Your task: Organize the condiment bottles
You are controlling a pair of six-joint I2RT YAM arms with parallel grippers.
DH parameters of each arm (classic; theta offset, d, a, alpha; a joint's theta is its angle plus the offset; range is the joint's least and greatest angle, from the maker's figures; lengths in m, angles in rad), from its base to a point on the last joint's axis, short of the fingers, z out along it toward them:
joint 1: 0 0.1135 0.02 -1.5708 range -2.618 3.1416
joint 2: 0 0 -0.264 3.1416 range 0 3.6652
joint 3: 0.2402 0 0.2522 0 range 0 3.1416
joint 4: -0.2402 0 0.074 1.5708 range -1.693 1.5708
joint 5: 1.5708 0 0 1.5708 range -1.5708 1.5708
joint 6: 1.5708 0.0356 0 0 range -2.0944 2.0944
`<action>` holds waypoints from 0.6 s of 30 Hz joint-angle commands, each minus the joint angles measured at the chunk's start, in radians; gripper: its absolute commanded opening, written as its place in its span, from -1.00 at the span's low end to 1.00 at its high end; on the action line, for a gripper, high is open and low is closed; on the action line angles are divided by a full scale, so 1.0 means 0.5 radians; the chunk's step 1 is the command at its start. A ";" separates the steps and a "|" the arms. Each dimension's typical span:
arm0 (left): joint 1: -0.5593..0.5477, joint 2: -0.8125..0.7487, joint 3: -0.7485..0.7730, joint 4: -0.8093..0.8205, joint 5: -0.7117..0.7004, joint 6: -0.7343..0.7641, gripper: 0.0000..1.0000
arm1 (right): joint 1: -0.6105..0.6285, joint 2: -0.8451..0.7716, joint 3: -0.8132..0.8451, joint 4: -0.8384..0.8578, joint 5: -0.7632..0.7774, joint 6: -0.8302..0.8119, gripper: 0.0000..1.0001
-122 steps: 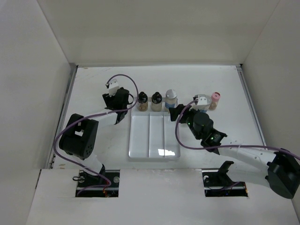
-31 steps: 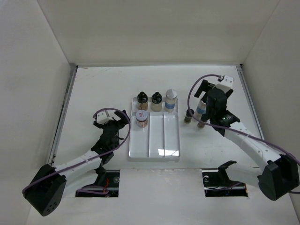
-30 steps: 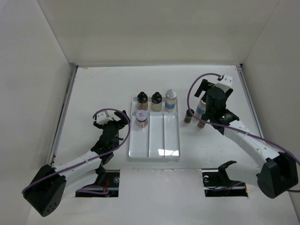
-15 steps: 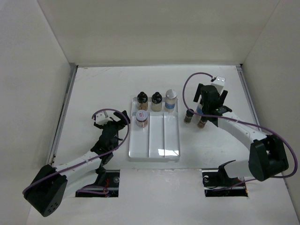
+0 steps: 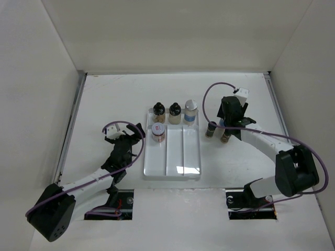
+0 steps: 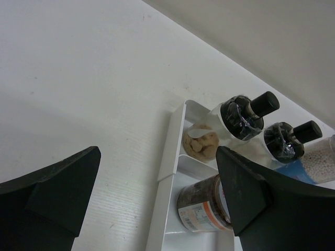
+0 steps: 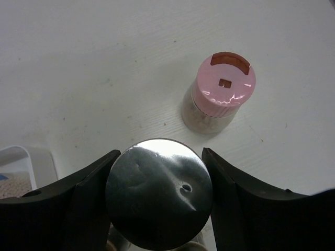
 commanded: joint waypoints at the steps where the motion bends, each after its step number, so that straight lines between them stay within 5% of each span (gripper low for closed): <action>1: 0.022 -0.024 0.000 0.082 0.012 -0.027 0.89 | 0.009 -0.221 0.078 0.192 0.100 -0.011 0.13; 10: 0.074 -0.119 -0.043 0.070 -0.034 -0.030 1.00 | 0.471 -0.761 0.143 0.466 0.401 -0.495 0.09; 18: 0.193 -0.245 -0.141 0.064 -0.172 -0.156 1.00 | 1.254 -0.854 0.262 0.352 0.116 -0.633 0.01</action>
